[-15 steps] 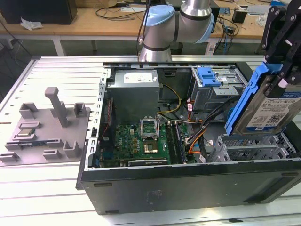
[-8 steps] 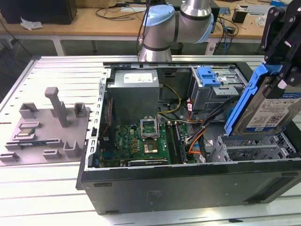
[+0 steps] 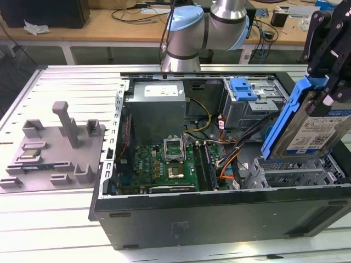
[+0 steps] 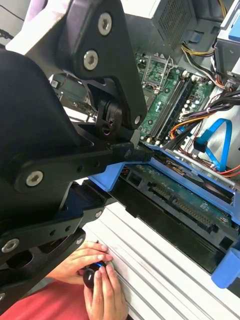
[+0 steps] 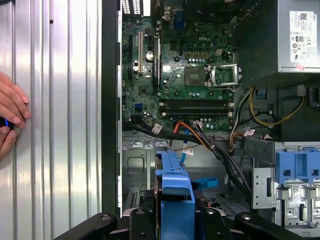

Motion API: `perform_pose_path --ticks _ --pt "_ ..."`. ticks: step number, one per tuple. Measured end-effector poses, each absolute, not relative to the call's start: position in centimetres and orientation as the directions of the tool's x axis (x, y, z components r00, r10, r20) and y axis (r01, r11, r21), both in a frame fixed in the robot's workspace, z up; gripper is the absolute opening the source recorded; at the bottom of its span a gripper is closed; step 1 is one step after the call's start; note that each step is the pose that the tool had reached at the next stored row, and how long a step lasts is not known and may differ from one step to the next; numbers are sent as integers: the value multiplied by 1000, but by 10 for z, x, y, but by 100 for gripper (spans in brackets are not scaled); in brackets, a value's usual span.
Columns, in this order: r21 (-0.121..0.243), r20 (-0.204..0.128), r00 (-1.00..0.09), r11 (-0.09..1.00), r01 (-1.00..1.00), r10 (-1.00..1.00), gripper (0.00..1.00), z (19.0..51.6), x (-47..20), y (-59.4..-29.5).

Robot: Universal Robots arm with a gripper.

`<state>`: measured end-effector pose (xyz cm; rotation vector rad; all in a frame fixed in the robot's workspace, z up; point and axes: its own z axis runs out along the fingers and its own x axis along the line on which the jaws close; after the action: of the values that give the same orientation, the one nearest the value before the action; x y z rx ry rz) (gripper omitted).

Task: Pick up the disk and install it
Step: 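Insert the disk into the insertion slot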

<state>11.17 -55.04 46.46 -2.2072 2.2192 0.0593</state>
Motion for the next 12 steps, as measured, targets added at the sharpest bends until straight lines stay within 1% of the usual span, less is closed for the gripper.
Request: perform_pose_path --ticks 12 --pt "19 -34 -2 1 -1000 -999 37 460 112 -551"
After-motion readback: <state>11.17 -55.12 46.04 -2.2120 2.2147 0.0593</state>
